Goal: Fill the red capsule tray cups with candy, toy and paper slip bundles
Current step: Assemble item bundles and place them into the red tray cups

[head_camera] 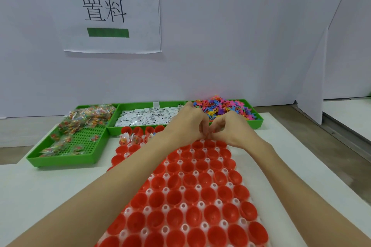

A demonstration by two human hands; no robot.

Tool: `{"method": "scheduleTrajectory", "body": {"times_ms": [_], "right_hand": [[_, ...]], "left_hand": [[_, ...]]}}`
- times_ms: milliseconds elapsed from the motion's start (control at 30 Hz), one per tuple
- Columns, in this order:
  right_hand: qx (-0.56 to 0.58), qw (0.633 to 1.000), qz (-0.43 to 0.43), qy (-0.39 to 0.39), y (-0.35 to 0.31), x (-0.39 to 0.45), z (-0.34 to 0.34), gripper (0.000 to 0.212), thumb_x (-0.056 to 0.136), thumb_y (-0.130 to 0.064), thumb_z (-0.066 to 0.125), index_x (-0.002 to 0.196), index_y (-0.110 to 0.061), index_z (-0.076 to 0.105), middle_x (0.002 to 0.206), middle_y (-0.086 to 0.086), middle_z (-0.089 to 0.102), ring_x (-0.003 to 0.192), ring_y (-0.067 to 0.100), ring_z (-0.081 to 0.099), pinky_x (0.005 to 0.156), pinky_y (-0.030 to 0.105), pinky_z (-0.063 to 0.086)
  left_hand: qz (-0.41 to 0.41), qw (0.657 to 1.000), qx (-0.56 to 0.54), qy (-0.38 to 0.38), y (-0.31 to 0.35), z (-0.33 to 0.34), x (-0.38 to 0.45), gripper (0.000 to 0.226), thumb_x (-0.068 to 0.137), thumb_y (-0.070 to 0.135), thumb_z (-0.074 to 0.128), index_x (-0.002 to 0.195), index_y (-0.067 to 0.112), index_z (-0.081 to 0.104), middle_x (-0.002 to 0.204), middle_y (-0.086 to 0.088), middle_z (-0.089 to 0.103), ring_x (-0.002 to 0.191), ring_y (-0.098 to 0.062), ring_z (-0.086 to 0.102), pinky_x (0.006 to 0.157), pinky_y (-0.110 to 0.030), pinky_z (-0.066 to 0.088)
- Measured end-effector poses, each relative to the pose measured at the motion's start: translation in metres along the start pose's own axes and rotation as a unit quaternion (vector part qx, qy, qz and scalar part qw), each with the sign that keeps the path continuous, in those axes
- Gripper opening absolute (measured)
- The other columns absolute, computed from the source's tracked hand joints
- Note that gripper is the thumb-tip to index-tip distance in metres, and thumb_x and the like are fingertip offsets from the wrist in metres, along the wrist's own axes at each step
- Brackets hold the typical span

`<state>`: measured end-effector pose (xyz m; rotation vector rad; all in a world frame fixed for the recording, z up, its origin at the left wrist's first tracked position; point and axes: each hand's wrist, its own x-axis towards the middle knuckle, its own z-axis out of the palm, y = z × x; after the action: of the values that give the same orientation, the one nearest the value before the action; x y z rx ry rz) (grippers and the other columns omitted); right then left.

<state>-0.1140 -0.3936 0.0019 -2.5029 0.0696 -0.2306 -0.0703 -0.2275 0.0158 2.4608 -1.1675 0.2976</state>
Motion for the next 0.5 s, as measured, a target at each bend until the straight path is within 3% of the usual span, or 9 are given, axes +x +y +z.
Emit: {"method": "scheduleTrajectory", "body": {"times_ms": [100, 200, 300, 367, 433, 500], "right_hand": [[-0.026, 1.0, -0.011, 0.01, -0.001, 0.0, 0.001, 0.008, 0.077, -0.02, 0.085, 0.084, -0.021, 0.082, 0.076, -0.005, 0.073, 0.071, 0.007, 0.063, 0.052, 0.006, 0.04], [-0.041, 0.999, -0.021, -0.007, -0.002, 0.0, -0.001, 0.012, 0.079, -0.021, 0.084, 0.091, -0.021, 0.084, 0.083, -0.004, 0.077, 0.073, 0.004, 0.063, 0.054, 0.004, 0.042], [-0.049, 0.997, -0.028, -0.05, -0.003, 0.0, -0.01, 0.015, 0.086, -0.016, 0.078, 0.098, -0.024, 0.083, 0.091, -0.006, 0.079, 0.078, -0.001, 0.066, 0.065, 0.005, 0.047], [-0.055, 0.996, -0.035, -0.064, -0.004, 0.001, -0.014, 0.02, 0.089, -0.012, 0.074, 0.101, -0.024, 0.083, 0.096, -0.007, 0.08, 0.082, 0.0, 0.068, 0.077, 0.015, 0.054], [-0.052, 0.997, -0.039, -0.05, -0.004, 0.001, -0.015, 0.018, 0.087, -0.013, 0.076, 0.1, -0.024, 0.083, 0.094, -0.007, 0.08, 0.075, -0.006, 0.065, 0.072, 0.009, 0.049], [-0.044, 0.998, -0.038, -0.024, -0.004, 0.001, -0.011, 0.014, 0.084, -0.017, 0.081, 0.097, -0.024, 0.083, 0.091, -0.007, 0.079, 0.07, -0.007, 0.061, 0.064, 0.003, 0.041]], "left_hand": [[0.012, 0.999, 0.034, -0.012, 0.0, 0.004, 0.003, 0.005, 0.078, 0.011, 0.081, 0.079, 0.016, 0.079, 0.094, 0.001, 0.068, 0.101, -0.021, 0.048, 0.086, -0.027, 0.041], [0.012, 0.999, 0.033, -0.023, 0.0, 0.003, 0.005, 0.007, 0.079, 0.008, 0.08, 0.08, 0.015, 0.079, 0.096, -0.001, 0.071, 0.101, -0.021, 0.056, 0.088, -0.035, 0.047], [0.004, 0.999, 0.027, -0.033, 0.002, 0.002, 0.008, 0.006, 0.08, 0.01, 0.079, 0.08, 0.016, 0.08, 0.088, 0.001, 0.076, 0.092, -0.021, 0.063, 0.085, -0.035, 0.05], [-0.001, 0.999, 0.021, -0.036, 0.002, 0.002, 0.011, 0.007, 0.08, 0.009, 0.078, 0.079, 0.015, 0.08, 0.086, 0.0, 0.077, 0.088, -0.021, 0.066, 0.079, -0.03, 0.049], [-0.006, 0.999, 0.028, -0.039, 0.002, 0.002, 0.014, 0.008, 0.081, 0.006, 0.077, 0.079, 0.014, 0.078, 0.086, 0.0, 0.076, 0.086, -0.021, 0.067, 0.075, -0.026, 0.046], [-0.012, 0.999, 0.031, -0.041, 0.002, 0.002, 0.016, 0.01, 0.08, 0.005, 0.077, 0.082, 0.014, 0.074, 0.086, 0.0, 0.074, 0.086, -0.022, 0.067, 0.078, -0.031, 0.05]]}}
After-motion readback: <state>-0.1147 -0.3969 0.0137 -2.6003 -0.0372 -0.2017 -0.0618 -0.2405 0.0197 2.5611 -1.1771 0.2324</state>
